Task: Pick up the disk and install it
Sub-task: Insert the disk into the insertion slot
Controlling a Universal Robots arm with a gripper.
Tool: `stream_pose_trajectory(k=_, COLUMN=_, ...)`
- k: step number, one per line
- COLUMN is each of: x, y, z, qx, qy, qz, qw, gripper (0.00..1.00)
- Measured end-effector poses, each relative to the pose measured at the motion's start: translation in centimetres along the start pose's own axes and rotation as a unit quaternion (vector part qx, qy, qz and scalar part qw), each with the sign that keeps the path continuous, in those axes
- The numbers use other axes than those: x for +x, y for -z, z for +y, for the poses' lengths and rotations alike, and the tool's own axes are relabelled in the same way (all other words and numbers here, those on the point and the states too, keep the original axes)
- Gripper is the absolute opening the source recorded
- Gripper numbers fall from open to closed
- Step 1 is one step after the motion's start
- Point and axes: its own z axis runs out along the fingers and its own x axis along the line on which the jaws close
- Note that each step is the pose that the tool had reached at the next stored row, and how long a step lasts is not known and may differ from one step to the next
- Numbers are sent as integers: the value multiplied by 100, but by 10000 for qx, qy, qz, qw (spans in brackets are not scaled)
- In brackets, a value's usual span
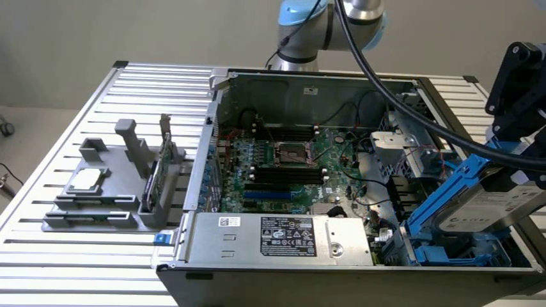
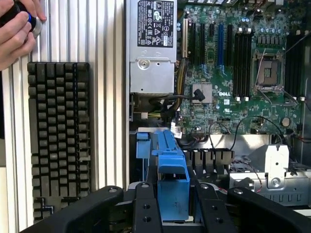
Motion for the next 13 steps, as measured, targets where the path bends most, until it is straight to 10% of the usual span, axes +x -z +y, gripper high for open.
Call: stream_pose_trajectory(k=13, x=57, y=-75, z=-47, qx=-1, qy=14, qz=-128, qw=9999, gripper=32)
